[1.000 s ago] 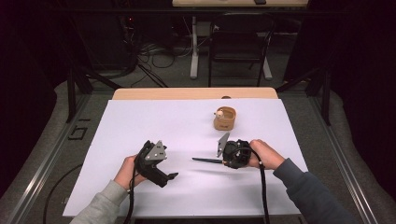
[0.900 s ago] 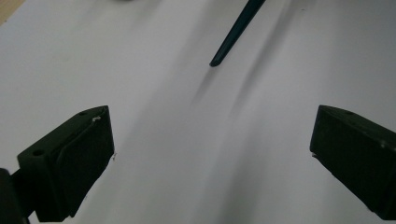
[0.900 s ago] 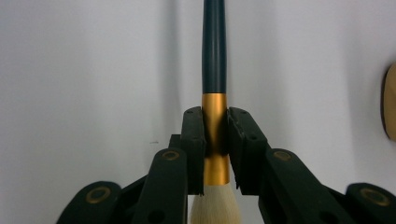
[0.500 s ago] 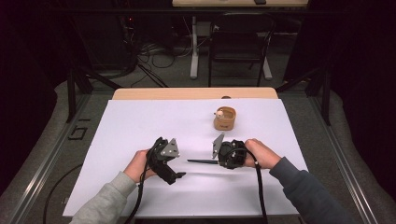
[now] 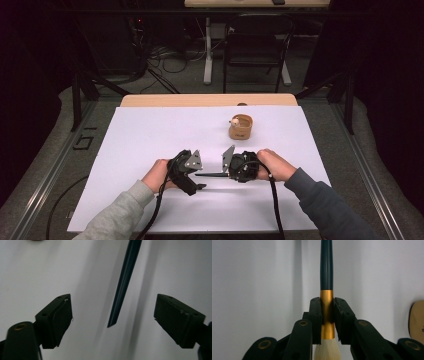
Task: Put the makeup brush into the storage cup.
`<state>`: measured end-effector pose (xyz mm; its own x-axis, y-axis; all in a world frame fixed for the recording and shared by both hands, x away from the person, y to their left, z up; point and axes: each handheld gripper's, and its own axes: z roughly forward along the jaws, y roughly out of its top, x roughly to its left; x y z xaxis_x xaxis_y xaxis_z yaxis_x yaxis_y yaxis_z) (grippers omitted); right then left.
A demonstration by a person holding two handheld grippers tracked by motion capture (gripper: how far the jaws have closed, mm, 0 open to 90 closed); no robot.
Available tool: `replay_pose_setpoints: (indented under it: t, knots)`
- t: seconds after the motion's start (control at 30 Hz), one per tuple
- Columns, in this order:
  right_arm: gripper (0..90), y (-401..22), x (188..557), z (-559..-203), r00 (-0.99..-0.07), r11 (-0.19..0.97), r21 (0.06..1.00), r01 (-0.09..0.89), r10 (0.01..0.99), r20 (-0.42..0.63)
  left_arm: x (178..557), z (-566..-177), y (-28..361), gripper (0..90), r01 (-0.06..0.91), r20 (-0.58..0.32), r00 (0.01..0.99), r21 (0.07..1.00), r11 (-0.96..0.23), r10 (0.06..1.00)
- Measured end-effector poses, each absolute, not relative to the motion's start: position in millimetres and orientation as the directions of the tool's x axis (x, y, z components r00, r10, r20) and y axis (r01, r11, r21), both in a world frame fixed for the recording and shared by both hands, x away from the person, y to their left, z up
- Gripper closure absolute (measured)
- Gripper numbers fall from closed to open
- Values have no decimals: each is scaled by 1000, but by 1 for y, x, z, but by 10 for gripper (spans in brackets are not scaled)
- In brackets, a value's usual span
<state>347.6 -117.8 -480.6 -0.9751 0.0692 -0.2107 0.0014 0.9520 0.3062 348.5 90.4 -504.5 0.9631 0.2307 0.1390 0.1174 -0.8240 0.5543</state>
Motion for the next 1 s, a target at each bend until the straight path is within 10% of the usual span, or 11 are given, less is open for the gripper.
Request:
replay_pose_setpoints:
  t: [0.3,1.0]
  knots:
    - [771,-106,342,-478,-973,944,324,-62,16,-231,347,-506,83,510,77,116,979,560,-825,170]
    - [771,-100,336,-478,-967,942,315,-121,-40,-252,340,-512,80,767,47,88,988,620,-784,130]
